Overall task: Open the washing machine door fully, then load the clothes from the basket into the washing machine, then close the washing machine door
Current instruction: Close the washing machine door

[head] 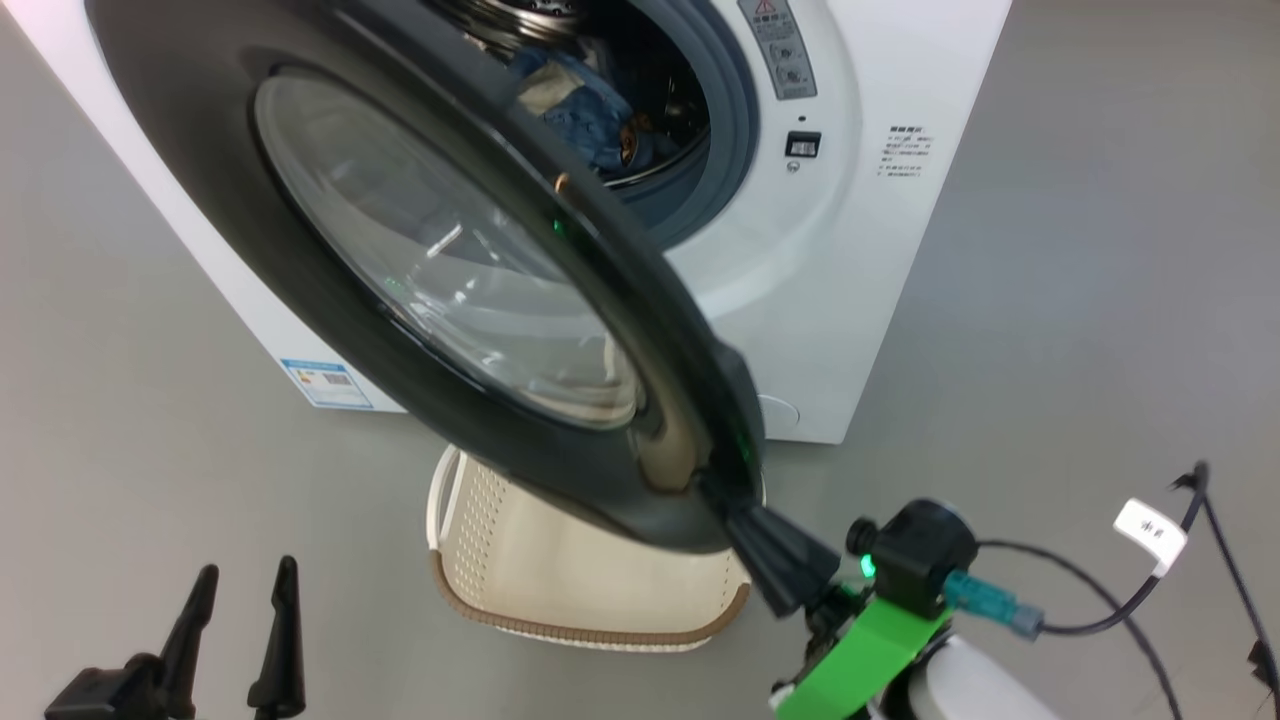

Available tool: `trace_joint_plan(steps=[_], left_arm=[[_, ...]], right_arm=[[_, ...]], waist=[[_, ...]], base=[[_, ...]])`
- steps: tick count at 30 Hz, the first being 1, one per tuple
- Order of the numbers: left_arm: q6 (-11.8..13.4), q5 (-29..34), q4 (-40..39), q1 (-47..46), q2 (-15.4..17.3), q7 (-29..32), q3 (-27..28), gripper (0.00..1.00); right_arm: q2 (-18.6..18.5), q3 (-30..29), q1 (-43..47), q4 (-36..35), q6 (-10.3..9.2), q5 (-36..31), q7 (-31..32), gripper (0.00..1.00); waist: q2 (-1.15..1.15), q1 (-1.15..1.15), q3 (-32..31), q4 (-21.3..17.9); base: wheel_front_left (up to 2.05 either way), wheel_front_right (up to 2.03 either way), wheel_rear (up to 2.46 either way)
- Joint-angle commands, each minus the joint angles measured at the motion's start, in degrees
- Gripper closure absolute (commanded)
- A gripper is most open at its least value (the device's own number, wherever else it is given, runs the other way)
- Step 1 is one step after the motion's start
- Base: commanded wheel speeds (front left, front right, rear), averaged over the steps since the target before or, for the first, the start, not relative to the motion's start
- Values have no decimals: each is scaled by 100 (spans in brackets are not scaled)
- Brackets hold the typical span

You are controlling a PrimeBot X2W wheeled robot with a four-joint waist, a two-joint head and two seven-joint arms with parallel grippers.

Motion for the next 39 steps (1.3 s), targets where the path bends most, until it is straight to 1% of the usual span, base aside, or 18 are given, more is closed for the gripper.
trace_joint_plan(steps=[1, 9, 17, 26, 39], left_arm=[[-8, -8, -166, -270, 98, -38, 190, 0], [-8, -30, -201, -474, 18, -38, 184, 0], [-8, -35, -273, -747, -53, -38, 155, 0], [-8, -47, -289, -1091, -94, -38, 37, 0], [-8, -70, -342, -1418, -150, -38, -161, 0]], right_arm=[[64, -56, -230, -113, 6, -83, -26, 100], [94, -527, -615, 63, 6, -155, -26, 100], [181, -1071, -1096, 224, 6, -259, -26, 100], [186, -1457, -1705, 445, 6, -376, -26, 100], [215, -2003, -2415, 725, 6, -488, -26, 100]], waist=[[0, 0, 67, 6], [0, 0, 363, 45], [0, 0, 790, 88], [0, 0, 1174, 172], [0, 0, 1499, 386]], base=[[0, 0, 0], [0, 0, 0], [0, 0, 0], [0, 0, 0], [0, 0, 0]])
